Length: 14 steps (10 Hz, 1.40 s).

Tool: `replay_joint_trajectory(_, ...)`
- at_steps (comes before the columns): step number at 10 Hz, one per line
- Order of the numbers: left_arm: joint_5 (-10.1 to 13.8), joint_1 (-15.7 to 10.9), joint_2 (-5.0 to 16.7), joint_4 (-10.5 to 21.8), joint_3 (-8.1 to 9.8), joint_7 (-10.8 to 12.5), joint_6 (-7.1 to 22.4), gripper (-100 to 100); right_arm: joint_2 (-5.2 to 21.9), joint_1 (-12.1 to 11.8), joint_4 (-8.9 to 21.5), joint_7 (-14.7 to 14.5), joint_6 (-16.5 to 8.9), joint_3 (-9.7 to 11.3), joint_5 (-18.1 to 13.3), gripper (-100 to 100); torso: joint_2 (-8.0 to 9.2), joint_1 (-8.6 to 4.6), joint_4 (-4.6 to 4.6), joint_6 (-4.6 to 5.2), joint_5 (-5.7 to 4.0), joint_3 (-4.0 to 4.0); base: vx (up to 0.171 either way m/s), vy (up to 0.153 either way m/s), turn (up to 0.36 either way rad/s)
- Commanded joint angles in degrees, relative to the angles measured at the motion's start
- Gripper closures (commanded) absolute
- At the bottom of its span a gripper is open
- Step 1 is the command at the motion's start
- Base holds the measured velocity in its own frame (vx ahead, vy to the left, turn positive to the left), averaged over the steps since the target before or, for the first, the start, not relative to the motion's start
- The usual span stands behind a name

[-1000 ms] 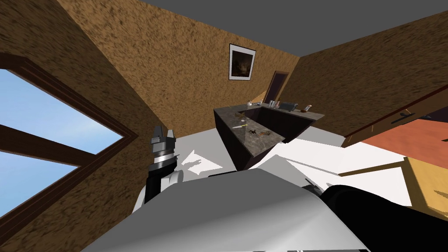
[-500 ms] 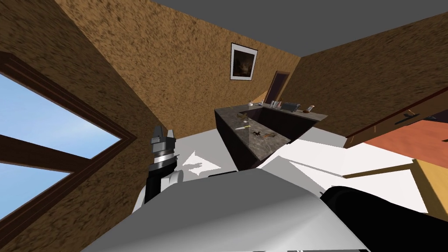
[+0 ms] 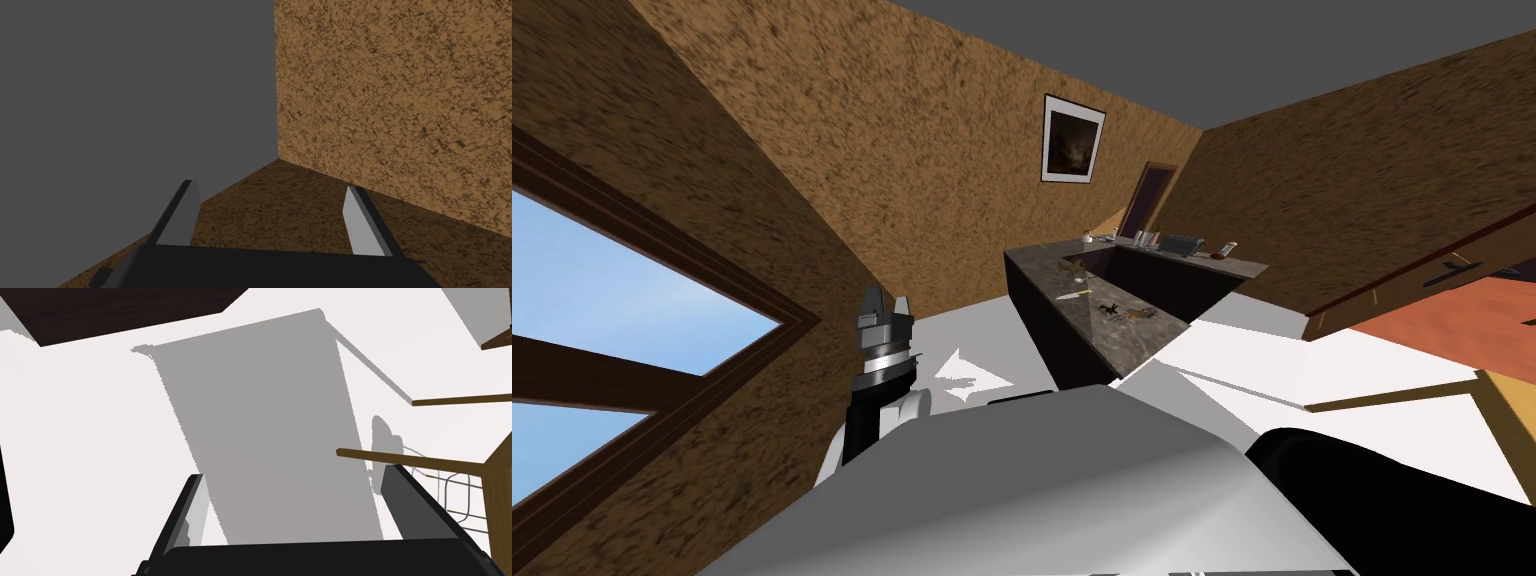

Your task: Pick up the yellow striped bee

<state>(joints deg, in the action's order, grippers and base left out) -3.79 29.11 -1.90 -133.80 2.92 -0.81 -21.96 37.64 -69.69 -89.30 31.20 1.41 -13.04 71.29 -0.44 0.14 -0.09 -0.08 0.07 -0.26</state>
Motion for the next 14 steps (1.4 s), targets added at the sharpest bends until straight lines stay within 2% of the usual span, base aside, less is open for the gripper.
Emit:
replay_joint_trajectory(1,0.0,0.0,0.0,0.0,0.0,0.0,0.0,0,1.99,-1.85,1.96,1.07,-2.86,-0.99,2.86,-100,0.0,0.0,0.0,0.0,0.0,0.0,0.129,0.089,0.003)
replay_joint_trajectory(3,0.0,0.01,0.0,0.0,0.0,0.0,0.0,0,1.99,-1.85,1.96,1.07,-3.22,-0.99,5.34,-100,-0.17,0.12,-0.04,0.01,0.03,-0.1,0.104,0.061,-0.009)
replay_joint_trajectory(4,0.0,0.0,0.0,0.0,0.0,0.0,0.0,0,3.98,-3.45,4.01,2.08,-6.08,-1.59,7.19,-100,-0.02,-0.03,-0.01,0.0,-0.01,-0.01,0.127,0.054,0.007)
replay_joint_trajectory(6,0.0,0.01,0.0,0.0,0.0,0.0,0.0,0,3.98,-3.45,4.01,2.08,-6.08,-1.59,10.15,-100,-0.19,0.01,-0.04,-0.01,-0.01,-0.11,0.103,0.056,-0.002)
replay_joint_trajectory(7,0.0,0.0,0.0,0.0,0.0,0.0,0.0,0,5.92,-4.94,5.99,3.04,-8.36,-2.18,12.27,-100,-0.01,-0.02,0.0,0.0,-0.01,-0.01,0.118,0.086,0.011)
replay_joint_trajectory(9,0.0,0.01,0.0,0.0,0.0,0.0,0.0,0,5.92,-4.94,5.99,3.04,-8.96,-2.18,14.34,-100,-0.17,0.06,-0.03,0.0,0.01,-0.09,0.104,0.053,-0.005)
replay_joint_trajectory(10,0.0,0.0,0.0,0.0,0.0,0.0,0.0,0,7.81,-6.3,7.89,3.94,-11.85,-2.75,16.18,-100,-0.02,-0.06,-0.01,0.0,-0.02,-0.01,0.12,0.067,0.019)
replay_joint_trajectory(11,0.0,0.0,0.0,0.0,0.0,0.0,0.0,0,7.81,-6.3,7.89,3.94,-11.85,-2.75,19.2,-100,-0.11,0.02,-0.02,0.0,0.0,-0.06,0.146,0.052,0.0)
replay_joint_trajectory(12,0.0,0.01,0.0,0.0,0.0,0.0,0.0,0,9.64,-7.53,9.71,4.78,-14.14,-3.3,21.26,-100,-0.2,-0.02,-0.04,0.0,-0.01,-0.11,0.203,0.073,0.027)
replay_joint_trajectory(14,0.0,0.01,0.0,0.0,0.0,0.0,0.0,0,9.64,-7.53,9.71,4.78,-14.72,-3.3,23.44,-100,-0.35,-0.01,-0.08,-0.01,-0.01,-0.21,0.123,0.037,0.0)
